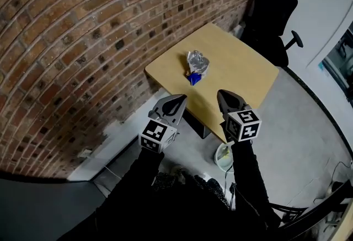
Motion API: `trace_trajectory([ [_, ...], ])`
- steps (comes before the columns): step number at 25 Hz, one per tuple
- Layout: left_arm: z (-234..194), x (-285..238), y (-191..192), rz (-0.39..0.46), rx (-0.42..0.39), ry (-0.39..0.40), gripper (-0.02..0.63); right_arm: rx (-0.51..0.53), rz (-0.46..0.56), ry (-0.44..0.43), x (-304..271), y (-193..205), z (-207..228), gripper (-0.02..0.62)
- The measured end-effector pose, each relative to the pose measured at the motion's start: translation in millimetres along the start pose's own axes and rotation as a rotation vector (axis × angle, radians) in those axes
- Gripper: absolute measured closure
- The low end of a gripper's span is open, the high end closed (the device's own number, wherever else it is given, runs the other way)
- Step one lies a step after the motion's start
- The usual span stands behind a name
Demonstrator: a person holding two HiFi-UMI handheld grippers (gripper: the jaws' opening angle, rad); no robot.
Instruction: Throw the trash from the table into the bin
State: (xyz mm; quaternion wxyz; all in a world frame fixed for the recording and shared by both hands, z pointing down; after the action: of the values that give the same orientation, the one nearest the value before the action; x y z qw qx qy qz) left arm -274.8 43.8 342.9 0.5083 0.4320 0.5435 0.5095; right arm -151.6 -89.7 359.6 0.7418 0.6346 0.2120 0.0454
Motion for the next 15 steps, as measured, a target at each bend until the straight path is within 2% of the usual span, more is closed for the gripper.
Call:
trace_trajectory([
  [4,-17.5,-1.1,5.2,0.003,0.020,0.014,0.598,0.018,-0.050,0.062,-22.5,1.3,-1.3,0.581],
  [11,-40.8,-9.5,13.9,-0.008,0.025,0.015,0.598,0.016,-0.045,0.061,-55.4,-4.3,4.7,0.581],
  [15,-53.0,-23.8,16.0,0.000,0.049,-0.007,0.598,0.018,-0.079,0.062,-77.2,-2.5,16.4,0.581],
])
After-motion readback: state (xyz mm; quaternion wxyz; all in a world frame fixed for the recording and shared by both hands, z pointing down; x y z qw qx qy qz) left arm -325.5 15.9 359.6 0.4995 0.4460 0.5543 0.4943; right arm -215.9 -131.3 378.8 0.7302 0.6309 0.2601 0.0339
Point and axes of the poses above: the fingertips, and each gripper's own axes: x backward along the fingers, z to its right, y out of its underside, the point moved 5 cm from there along x, backward along the fingers
